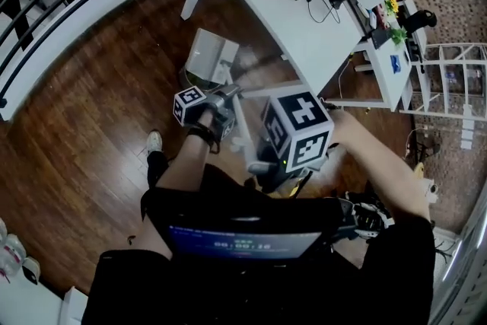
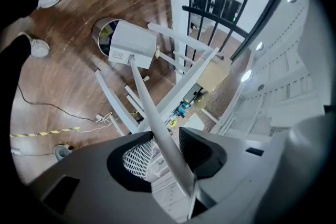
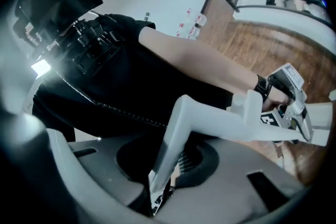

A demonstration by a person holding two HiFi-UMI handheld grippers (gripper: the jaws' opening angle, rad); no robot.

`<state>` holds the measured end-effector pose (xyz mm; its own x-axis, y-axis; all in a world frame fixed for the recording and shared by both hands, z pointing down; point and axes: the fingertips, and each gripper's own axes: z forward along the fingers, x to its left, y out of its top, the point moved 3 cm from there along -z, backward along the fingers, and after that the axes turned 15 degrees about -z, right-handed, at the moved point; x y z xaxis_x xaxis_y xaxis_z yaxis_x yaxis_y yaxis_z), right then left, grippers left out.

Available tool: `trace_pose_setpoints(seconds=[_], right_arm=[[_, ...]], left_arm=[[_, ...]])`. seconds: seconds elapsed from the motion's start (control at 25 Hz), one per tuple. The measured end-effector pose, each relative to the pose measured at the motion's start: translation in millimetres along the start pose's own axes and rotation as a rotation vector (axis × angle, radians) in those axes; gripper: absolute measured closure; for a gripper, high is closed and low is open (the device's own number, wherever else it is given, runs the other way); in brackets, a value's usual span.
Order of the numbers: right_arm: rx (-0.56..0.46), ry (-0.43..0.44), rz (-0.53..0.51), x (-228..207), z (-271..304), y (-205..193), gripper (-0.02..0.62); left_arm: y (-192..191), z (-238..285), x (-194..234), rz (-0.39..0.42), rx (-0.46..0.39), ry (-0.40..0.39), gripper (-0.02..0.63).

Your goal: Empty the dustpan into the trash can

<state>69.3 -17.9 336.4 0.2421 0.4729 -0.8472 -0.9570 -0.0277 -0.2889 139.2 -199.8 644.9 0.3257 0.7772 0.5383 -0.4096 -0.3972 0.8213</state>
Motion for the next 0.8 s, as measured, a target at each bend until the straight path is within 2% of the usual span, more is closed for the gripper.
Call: trace_pose_setpoints(seconds=[0.16, 0.24, 0.4, 0.52, 0.6, 0.68, 0.8], right_arm=[[-0.082, -0.045, -0.063, 7, 0, 6, 0.528], [-0.110, -0.054, -0.083, 9, 6, 10, 0.526], [-0.050, -0.050, -0.073, 17, 24, -1, 0.528], [-0.019, -0.083, -0.046, 25, 32, -18, 0.538], [-0.046, -0.105, -0.047, 34, 32, -23, 0.540], [-0.096, -0.129, -0.058, 43, 31, -25, 0.539], [-0.176, -0.177, -0.080, 54, 26, -24, 0.534]], left_arm=[[-6, 4, -11, 0.127, 0.015, 0.125, 0.459], [-9, -2, -10, 0.158, 0.027, 0.154, 0.459], [-15, -5, -2, 0.147, 0.021, 0.137, 0.465], [-24, 2, 5, 0.147, 0.018, 0.132, 0.466], [-36, 6, 8, 0.157, 0.047, 0.141, 0.466], [-54, 8, 12, 0.176, 0.113, 0.170, 0.460], [-61, 12, 8, 0.203, 0.090, 0.161, 0.451]])
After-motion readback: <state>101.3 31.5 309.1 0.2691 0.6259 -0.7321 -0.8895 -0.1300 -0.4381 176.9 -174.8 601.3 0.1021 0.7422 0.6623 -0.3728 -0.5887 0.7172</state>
